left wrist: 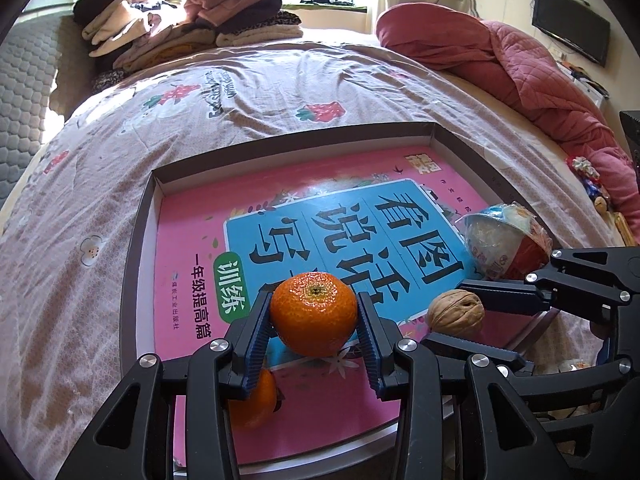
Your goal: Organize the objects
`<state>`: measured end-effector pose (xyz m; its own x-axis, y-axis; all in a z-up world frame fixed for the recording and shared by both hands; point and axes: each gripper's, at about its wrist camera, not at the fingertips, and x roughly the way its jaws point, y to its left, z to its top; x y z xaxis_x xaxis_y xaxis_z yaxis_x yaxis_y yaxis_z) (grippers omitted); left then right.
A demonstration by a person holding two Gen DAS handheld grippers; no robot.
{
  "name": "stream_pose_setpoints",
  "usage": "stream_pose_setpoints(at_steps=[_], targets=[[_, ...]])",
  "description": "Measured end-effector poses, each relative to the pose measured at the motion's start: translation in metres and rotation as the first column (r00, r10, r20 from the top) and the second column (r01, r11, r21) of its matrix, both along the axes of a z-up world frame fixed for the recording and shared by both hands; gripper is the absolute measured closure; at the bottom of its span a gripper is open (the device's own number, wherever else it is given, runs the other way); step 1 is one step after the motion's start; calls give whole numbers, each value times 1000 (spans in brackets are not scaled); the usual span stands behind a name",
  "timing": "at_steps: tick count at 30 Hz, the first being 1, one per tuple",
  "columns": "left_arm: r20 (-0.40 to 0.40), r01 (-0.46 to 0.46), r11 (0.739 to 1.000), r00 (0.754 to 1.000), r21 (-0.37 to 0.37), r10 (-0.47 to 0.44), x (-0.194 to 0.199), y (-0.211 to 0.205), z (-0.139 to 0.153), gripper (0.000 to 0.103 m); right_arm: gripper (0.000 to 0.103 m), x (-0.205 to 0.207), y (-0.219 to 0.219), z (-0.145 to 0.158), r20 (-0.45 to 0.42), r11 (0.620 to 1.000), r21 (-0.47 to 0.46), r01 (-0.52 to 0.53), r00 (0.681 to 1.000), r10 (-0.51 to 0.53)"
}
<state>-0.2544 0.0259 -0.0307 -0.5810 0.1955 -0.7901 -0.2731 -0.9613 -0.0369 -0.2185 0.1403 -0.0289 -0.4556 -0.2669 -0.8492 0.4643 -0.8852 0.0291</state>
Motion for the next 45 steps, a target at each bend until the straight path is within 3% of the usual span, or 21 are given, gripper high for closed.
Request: stream_pose_setpoints(at_steps=[16, 38, 45], targets=[[6, -6, 1000, 1000, 13, 6, 3, -2, 4, 60, 68, -1, 2, 1, 5, 1000, 2, 11, 1000, -11], [-58, -26, 999, 998, 26, 28, 21, -5, 31, 59, 63, 9, 0, 15, -51, 999, 30, 12, 999, -10], [-81, -43, 999, 996, 27, 45, 34, -8, 45, 51, 61, 19, 1, 27, -82, 999, 33, 13, 997, -10]])
